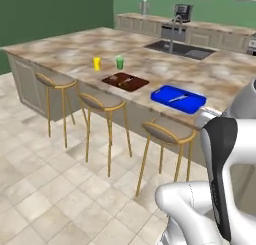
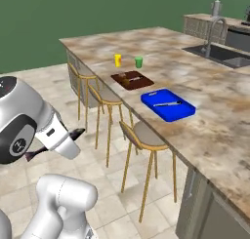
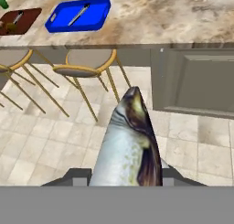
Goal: Gather the mushroom and lemon from the fridge and place them on a tray on the dining counter. Then gather the chicken drumstick and fish from the fridge and place them on the other tray.
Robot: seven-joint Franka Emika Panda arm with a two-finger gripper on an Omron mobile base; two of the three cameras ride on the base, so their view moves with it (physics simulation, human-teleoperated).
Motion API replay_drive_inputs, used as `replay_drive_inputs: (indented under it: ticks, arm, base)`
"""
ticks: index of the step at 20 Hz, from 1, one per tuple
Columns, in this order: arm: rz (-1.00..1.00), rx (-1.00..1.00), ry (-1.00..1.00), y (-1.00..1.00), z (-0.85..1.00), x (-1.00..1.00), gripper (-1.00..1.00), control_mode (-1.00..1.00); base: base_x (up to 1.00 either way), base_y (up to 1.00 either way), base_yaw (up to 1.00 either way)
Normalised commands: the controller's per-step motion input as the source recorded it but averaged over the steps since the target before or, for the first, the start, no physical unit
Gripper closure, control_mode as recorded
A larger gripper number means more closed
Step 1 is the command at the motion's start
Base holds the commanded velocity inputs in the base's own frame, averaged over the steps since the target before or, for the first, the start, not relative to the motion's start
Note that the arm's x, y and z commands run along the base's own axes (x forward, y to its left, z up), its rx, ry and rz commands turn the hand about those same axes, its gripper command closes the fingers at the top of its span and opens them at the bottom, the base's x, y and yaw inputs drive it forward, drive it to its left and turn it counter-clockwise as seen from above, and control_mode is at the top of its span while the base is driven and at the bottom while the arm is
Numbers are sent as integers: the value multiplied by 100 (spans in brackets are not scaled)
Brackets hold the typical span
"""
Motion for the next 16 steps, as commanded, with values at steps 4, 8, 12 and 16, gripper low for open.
replay_drive_inputs:
  ticks: [4, 8, 12, 16]
  arm:
    - [0, 0, 0, 0, 0, 0, 100, 100]
    - [0, 0, 0, 0, 0, 0, 100, 100]
    - [0, 0, 0, 0, 0, 0, 100, 100]
    - [0, 0, 0, 0, 0, 0, 100, 100]
  base:
    - [80, 53, -49]
    - [77, 38, -48]
    - [76, 37, -47]
    - [70, 36, -46]
